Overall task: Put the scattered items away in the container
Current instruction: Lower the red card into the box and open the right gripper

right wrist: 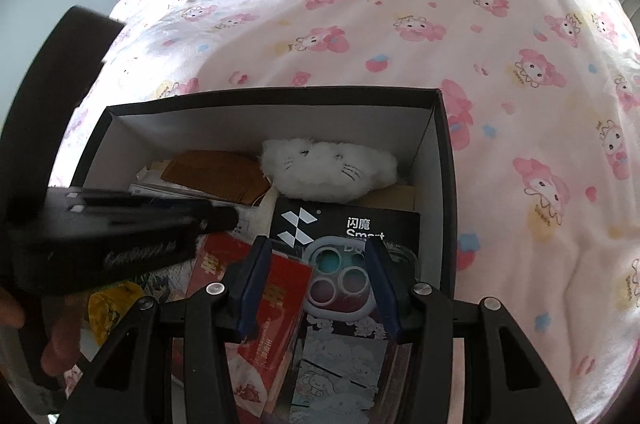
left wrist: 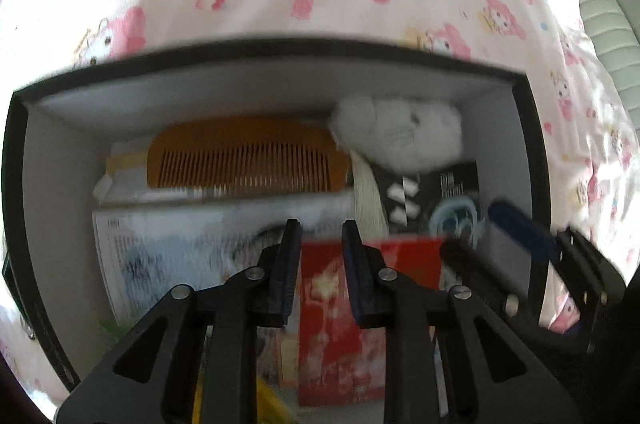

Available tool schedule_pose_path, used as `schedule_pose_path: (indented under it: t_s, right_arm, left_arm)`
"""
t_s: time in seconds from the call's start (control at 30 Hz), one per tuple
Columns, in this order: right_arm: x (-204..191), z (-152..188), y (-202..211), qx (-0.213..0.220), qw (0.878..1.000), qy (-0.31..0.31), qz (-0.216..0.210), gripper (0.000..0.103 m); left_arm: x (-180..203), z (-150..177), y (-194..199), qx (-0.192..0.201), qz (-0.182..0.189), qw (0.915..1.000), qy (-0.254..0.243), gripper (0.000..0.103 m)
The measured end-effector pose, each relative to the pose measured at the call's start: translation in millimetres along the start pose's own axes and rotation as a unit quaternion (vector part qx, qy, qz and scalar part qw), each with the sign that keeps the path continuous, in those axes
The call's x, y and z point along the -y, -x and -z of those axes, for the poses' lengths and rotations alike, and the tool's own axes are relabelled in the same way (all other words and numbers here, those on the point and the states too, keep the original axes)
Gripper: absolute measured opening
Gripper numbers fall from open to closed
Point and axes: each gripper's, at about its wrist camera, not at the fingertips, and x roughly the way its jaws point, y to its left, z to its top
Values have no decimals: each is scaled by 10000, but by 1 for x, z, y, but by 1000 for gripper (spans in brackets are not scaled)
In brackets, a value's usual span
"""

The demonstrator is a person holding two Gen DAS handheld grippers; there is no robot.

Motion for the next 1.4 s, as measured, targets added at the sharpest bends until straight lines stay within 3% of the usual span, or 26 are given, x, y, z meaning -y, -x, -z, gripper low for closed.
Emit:
schedule_pose_path:
  t_s: [0.13, 0.27, 0.57, 0.7, 0.8, 0.93, 1.03, 1.17, 1.4]
  right_arm:
    - [0, 0, 0, -26, 10000, -17, 1, 45]
    - [-3, 2, -1, -46, 10000, 56, 45, 45]
    - [-12, 3, -7, -89, 9992, 338, 215, 46]
    - [-17, 7, -8, -139, 9979, 539, 341, 46]
    - [-20, 9, -4, -144, 9982, 569, 160, 46]
    - [-21, 17, -11, -477, 9970, 490, -356, 46]
    - [-23, 17, -14, -484, 9971, 563, -177, 46]
    - [-25, 16, -11, -433, 9973, 515, -306, 46]
    - [-25, 14, -11, -432, 9971, 428, -457, 45]
  left_arm:
    - [-10, 16, 5, -189, 257, 9995, 26, 20]
    - [-18, 19, 16, 57, 155, 9999, 47, 20]
    - [-25, 31, 5, -143, 644, 9958, 632, 20]
    - [-32, 43, 12, 25, 477, 9938, 1002, 20]
    - [-35, 45, 21, 222, 534, 9922, 1105, 20]
    - [-32, 47, 14, 43, 495, 9938, 996, 20]
    - [-33, 54, 11, -78, 725, 9917, 1058, 20]
    - [-44, 64, 12, -330, 1218, 9834, 1300, 20]
    - [-57, 64, 35, -161, 1172, 9852, 1237, 20]
